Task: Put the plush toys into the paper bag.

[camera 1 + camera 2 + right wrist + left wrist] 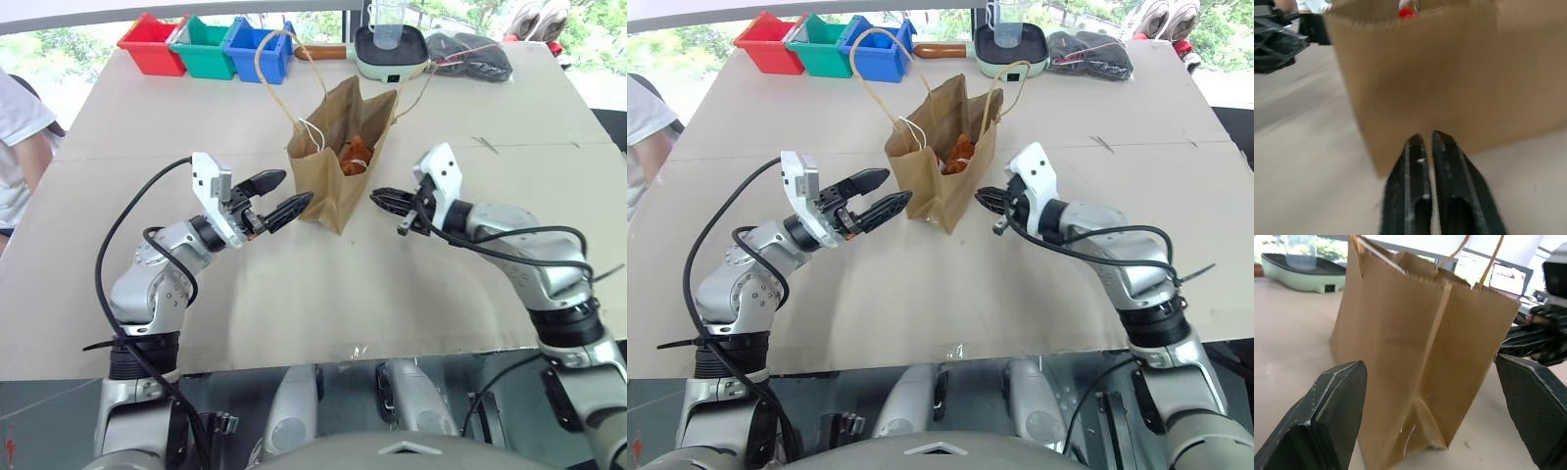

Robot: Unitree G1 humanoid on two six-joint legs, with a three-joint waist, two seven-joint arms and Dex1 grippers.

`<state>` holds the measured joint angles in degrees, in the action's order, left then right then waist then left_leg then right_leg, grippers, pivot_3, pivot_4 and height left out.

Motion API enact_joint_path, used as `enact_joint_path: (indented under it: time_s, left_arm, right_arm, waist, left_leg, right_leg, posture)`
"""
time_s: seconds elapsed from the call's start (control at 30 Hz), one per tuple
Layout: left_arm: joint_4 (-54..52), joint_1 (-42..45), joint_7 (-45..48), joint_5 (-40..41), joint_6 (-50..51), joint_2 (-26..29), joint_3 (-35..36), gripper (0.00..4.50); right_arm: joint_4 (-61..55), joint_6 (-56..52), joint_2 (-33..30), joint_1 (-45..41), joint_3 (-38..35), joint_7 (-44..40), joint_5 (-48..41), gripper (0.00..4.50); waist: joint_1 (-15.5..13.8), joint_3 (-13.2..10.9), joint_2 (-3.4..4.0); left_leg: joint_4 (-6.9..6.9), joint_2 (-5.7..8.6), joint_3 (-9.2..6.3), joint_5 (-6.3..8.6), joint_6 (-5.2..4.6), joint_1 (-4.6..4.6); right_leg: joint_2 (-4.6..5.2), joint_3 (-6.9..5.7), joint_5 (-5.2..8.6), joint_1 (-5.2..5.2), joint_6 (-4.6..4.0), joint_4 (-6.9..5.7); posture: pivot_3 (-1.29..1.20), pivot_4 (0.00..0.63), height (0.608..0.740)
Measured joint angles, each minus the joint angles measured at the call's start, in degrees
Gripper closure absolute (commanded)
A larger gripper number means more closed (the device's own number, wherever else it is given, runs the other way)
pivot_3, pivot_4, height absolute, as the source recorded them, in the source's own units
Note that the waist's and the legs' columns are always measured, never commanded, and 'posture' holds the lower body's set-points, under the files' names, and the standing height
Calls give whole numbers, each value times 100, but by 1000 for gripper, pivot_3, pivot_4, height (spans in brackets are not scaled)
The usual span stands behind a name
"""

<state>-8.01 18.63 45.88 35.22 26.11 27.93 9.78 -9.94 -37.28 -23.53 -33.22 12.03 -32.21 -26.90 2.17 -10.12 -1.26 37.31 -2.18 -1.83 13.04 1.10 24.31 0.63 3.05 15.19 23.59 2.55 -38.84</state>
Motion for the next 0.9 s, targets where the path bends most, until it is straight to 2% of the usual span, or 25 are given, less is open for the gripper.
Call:
enact_joint_path:
  time_s: [0.2,0.4,0.47,0.5,0.73,0.83,0.9]
  left_arm:
    - [-461,-113,-691,-448,-69,-355,-370,0]
    - [-661,-201,-1301,-882,-206,-574,-479,0]
    - [-660,-203,-1870,-1332,-357,-927,-621,0]
    - [-660,-203,-1876,-1338,-358,-932,-628,0]
    - [113,100,-2571,-1942,-856,-1445,-700,0]
    - [322,190,-2630,-2015,-1032,-1547,-707,722]
    - [476,232,-2566,-2034,-1201,-1588,-726,1564]
  right_arm:
    - [684,394,808,-443,289,-222,349,4485]
    - [1266,768,1184,-603,328,-517,588,4485]
    - [1786,1094,1366,-602,360,-663,760,4485]
    - [1796,1097,1370,-602,364,-664,764,4485]
    - [2145,1398,1529,-594,376,-851,1025,4485]
    - [2089,1426,1536,-540,377,-875,1091,4500]
    - [1743,1497,1418,-304,390,-882,1171,4500]
  waist:
    - [-16,0,0]
    - [-20,1,0]
    - [-28,2,0]
    - [-28,2,0]
    - [-30,2,1]
    - [-29,2,1]
    - [-43,2,1]
  left_leg:
    - [1,3,-2,0,0,2]
    - [1,4,-2,0,0,0]
    - [1,6,-2,0,0,-2]
    - [1,6,-2,0,0,-2]
    - [1,7,-1,0,0,-4]
    - [1,7,-1,0,0,-4]
    - [0,7,-4,0,0,-2]
  right_leg:
    - [4,-3,-1,0,0,-1]
    - [5,-4,-1,-1,0,-2]
    - [6,-4,-2,-4,0,-2]
    - [6,-4,-2,-4,0,-2]
    - [7,-4,-2,-4,-1,-5]
    - [7,-4,-2,-4,-1,-6]
    - [7,-6,-2,-4,-1,-5]
  posture:
    - [0,150,740]
    - [0,150,740]
    - [0,150,740]
    - [0,150,740]
    - [0,150,740]
    - [0,150,740]
    - [0,150,740]
